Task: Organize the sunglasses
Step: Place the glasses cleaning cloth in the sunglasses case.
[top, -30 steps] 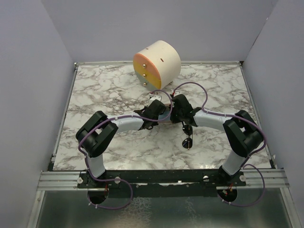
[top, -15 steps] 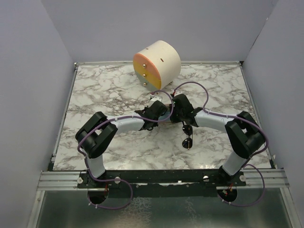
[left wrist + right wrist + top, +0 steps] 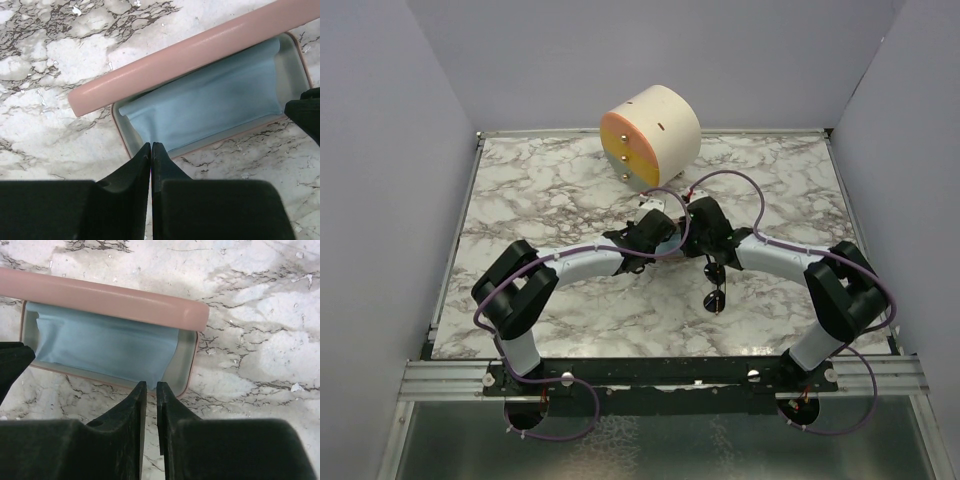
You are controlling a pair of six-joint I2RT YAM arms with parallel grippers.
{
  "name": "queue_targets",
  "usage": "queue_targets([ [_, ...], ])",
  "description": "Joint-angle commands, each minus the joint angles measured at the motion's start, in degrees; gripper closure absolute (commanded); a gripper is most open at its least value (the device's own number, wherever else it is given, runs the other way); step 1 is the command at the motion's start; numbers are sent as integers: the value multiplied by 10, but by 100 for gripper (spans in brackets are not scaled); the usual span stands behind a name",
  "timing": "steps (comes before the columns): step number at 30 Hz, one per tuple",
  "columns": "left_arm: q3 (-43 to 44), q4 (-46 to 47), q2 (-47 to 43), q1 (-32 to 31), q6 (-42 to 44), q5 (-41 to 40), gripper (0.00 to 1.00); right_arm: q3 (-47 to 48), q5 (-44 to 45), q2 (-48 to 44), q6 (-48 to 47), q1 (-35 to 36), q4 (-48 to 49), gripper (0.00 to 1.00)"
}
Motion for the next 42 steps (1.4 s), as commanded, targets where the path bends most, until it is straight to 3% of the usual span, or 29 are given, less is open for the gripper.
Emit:
queue_targets([
  [1, 8, 15, -16, -4, 6, -20, 97, -5, -15, -12, -8, -1, 23, 90],
  [5, 5, 37, -1, -5, 6, -10, 100, -5, -23, -5, -7, -1, 31, 99],
  [22, -7, 113, 48, -4, 4, 0, 100, 28, -59, 49, 3, -1, 63, 99],
  [42, -26, 117, 65, -4, -13, 1, 100, 49, -94, 81, 15, 0, 99, 99],
])
